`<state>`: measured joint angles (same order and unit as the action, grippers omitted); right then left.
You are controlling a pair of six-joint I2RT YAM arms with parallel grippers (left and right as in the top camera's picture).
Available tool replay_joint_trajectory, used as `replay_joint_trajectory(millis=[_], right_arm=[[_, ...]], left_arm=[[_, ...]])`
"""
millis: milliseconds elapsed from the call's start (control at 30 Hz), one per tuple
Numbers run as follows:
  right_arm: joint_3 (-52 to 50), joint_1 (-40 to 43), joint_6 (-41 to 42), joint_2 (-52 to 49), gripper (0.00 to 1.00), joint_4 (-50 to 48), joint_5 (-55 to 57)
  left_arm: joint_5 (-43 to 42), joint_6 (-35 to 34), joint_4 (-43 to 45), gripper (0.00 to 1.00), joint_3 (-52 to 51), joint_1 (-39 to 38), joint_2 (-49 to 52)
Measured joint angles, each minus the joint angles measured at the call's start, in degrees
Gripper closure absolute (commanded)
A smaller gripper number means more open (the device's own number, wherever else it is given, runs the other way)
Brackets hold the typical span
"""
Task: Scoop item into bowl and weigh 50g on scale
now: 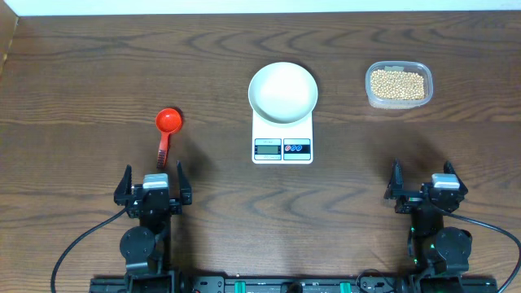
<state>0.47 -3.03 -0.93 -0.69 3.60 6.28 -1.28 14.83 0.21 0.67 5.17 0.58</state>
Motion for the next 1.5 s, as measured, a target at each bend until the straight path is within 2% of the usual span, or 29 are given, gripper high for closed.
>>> replay_joint_trajectory(millis=[333,633,800,1133,1500], right_arm=[[0.0,0.0,0.0,0.0,0.01,0.0,0.0],[0.0,0.0,0.0,0.0,0.01,0.0,0.0],[0.0,0.0,0.0,0.0,0.01,0.0,0.0],[0.0,0.0,0.0,0.0,0.01,0.0,0.0],[0.0,0.0,0.0,0.0,0.01,0.0,0.0]], left_arm=[[0.2,0.0,0.0,0.0,0.0,0.0,0.0],[0.2,-4.7,-0.1,0.0,0.6,0.0,0.2],[0.2,-5.9,0.0,0.0,4.9,0.0,2.9],[0.2,-6.1,0.0,0.0,15.9,0.0,18.6],[-0.5,-8.8,-2.1,0.0,34.7,0.0,42.6]])
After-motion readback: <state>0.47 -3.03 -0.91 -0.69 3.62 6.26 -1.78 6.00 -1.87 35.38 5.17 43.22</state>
